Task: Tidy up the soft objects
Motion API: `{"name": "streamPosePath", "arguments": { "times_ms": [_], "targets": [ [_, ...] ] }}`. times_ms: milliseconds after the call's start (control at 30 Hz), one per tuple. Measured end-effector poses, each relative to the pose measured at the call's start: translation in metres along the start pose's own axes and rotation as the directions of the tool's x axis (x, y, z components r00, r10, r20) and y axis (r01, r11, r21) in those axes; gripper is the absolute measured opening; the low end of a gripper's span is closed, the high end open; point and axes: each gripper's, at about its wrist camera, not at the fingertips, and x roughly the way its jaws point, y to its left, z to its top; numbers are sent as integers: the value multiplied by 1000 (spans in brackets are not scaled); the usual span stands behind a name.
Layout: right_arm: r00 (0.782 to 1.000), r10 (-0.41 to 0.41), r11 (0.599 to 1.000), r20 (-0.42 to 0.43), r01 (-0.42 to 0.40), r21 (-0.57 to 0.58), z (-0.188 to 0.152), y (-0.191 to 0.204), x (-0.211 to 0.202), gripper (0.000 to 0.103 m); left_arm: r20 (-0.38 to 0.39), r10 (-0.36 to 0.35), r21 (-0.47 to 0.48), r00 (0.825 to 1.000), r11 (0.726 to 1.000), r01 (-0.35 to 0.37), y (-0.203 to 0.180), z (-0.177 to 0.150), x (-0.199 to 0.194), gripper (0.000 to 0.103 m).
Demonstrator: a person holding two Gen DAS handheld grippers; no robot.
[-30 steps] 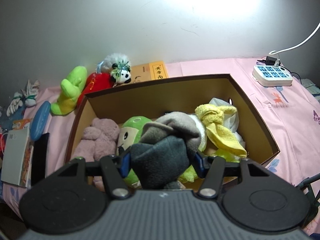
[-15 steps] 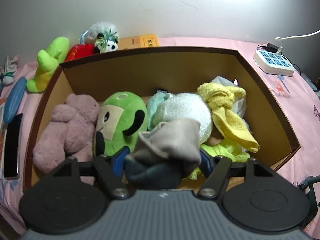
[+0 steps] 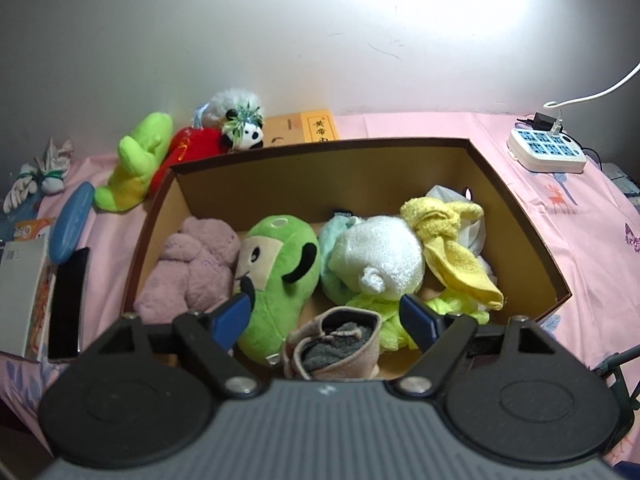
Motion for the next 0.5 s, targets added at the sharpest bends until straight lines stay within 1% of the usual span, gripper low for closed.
{"name": "streamPosePath", "arguments": {
  "times_ms": [267, 400, 467, 500],
  "targets": [
    [1000, -8, 995, 24, 10, -101, 1, 19, 0, 24, -3, 32, -20, 999, 999, -32, 6, -20, -35, 82],
    [1000, -6, 988, 20, 9, -152, -1, 24, 2, 24, -10, 61, -41, 998, 997, -61, 10, -39, -57, 82],
    [1000, 9, 986, 4, -8, -169, -1, 24, 3, 24, -7, 75, -40, 997, 996, -75, 8, -51, -70, 83],
    [1000, 16, 983, -1, -16, -180, 0, 24, 3, 24, -4, 93, -37, 996, 995, -93, 7, -57, -75, 84]
  ]
}}
